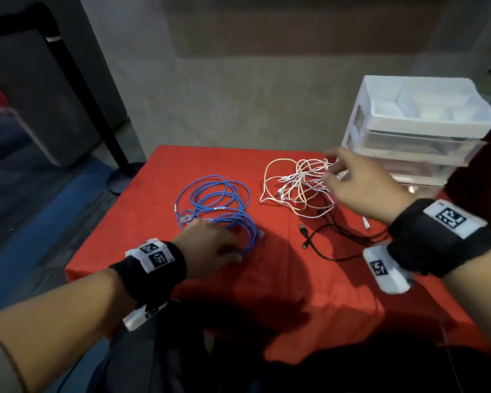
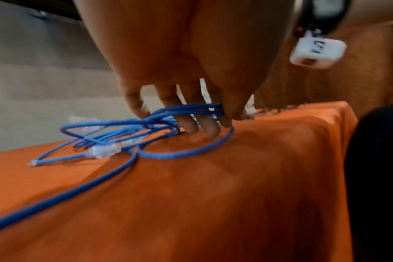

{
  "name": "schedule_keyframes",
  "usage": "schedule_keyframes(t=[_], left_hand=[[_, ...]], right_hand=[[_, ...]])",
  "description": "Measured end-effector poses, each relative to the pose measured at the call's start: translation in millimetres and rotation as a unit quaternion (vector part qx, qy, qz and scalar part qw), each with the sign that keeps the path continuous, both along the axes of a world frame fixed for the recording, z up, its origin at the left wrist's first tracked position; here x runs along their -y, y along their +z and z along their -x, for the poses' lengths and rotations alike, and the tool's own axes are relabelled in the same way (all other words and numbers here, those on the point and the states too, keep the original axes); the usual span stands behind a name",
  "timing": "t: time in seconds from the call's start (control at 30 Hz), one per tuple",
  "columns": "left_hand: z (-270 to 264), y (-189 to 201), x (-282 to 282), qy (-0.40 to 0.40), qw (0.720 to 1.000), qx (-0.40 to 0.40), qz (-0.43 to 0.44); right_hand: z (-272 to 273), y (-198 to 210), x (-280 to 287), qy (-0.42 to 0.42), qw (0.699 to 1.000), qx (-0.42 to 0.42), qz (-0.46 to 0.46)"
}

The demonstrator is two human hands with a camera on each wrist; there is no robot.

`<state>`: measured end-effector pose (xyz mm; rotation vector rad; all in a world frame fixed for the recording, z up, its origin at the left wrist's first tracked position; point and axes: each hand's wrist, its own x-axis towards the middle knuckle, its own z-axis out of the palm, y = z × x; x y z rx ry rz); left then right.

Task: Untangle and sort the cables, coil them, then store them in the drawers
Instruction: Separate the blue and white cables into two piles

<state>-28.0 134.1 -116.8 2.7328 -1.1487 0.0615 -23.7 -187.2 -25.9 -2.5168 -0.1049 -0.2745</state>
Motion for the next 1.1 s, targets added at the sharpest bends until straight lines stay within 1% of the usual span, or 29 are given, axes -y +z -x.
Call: schedule_keyframes(t=[0.07, 0.13, 0.2, 0.23, 0.3, 0.37, 0.43, 0.5, 0.53, 0.57, 0.63, 0.7, 0.73, 0.77, 0.83, 0.87, 0.9, 0.93, 0.97, 1.0, 1.03, 1.07, 1.1], left_hand=[[4.9, 21.3, 9.7, 0.020, 0.996, 0.001, 0.092], [12.1, 50.0, 22.6, 0.028, 0.983, -0.004, 0.182], [21.3, 82.2, 37.6, 0.024, 0.971, -0.036, 0.236], [25.6, 97.2, 44.2, 0.015, 0.967, -0.034, 0.253], [32.9, 121.0, 53.5, 0.006, 0.956, -0.039, 0.290], [35.2, 135.9, 55.6, 0.014, 0.943, -0.068, 0.325], [34.2, 144.3, 54.7, 0.036, 0.936, -0.098, 0.335], [31.1, 147.1, 52.5, 0.064, 0.928, -0.129, 0.344], [28.5, 147.2, 50.5, 0.084, 0.916, -0.150, 0.361], [26.1, 147.3, 48.0, 0.106, 0.897, -0.178, 0.392], [19.5, 149.5, 39.2, 0.151, 0.836, -0.237, 0.472], [13.5, 152.8, 29.4, 0.198, 0.774, -0.280, 0.532], [10.6, 152.6, 24.8, 0.216, 0.753, -0.290, 0.549], [8.7, 151.6, 21.6, 0.231, 0.738, -0.295, 0.561], [5.5, 148.0, 18.5, 0.250, 0.721, -0.297, 0.574], [5.8, 144.5, 19.9, 0.253, 0.720, -0.296, 0.574], [7.0, 138.8, 22.8, 0.256, 0.730, -0.293, 0.562], [9.3, 130.7, 26.8, 0.256, 0.751, -0.285, 0.538], [13.8, 118.9, 31.7, 0.247, 0.783, -0.273, 0.502], [19.5, 101.5, 36.9, 0.222, 0.824, -0.255, 0.454], [28.2, 81.9, 42.8, 0.179, 0.871, -0.236, 0.392], [39.9, 60.9, 49.2, 0.128, 0.916, -0.221, 0.309], [51.2, 41.5, 56.8, 0.081, 0.953, -0.199, 0.212]], right_hand=[[25.9, -9.6, -14.3, 0.058, 0.997, -0.005, -0.044], [48.6, -19.4, -32.4, 0.124, 0.990, -0.014, -0.067], [60.1, -24.9, -48.0, 0.162, 0.984, 0.004, -0.066], [61.7, -23.8, -53.8, 0.168, 0.983, 0.023, -0.072], [59.7, -14.8, -58.9, 0.150, 0.982, 0.072, -0.088], [56.9, -1.9, -54.8, 0.108, 0.981, 0.106, -0.125], [57.6, 10.0, -47.8, 0.089, 0.977, 0.114, -0.159], [62.2, 21.0, -40.3, 0.078, 0.978, 0.111, -0.160], [63.1, 24.3, -34.6, 0.071, 0.980, 0.112, -0.150], [65.0, 27.8, -28.2, 0.059, 0.981, 0.113, -0.144], [64.7, 31.7, -10.1, 0.012, 0.982, 0.112, -0.152], [64.7, 35.5, 10.2, -0.032, 0.972, 0.069, -0.220], [66.3, 38.3, 19.0, -0.046, 0.960, 0.039, -0.272], [69.9, 41.5, 25.6, -0.054, 0.945, 0.016, -0.323], [77.9, 48.5, 33.7, -0.053, 0.916, -0.007, -0.399], [80.7, 50.1, 35.5, -0.047, 0.905, -0.013, -0.423], [82.8, 51.6, 36.1, -0.041, 0.897, -0.015, -0.440], [82.9, 52.2, 36.3, -0.036, 0.893, -0.015, -0.449], [82.9, 52.8, 35.1, -0.034, 0.890, -0.016, -0.455], [82.7, 54.3, 33.1, -0.032, 0.886, -0.019, -0.461], [82.1, 56.7, 30.4, -0.031, 0.883, -0.021, -0.468], [80.9, 59.2, 27.1, -0.028, 0.879, -0.022, -0.476], [80.1, 62.5, 23.1, -0.024, 0.876, -0.022, -0.481]])
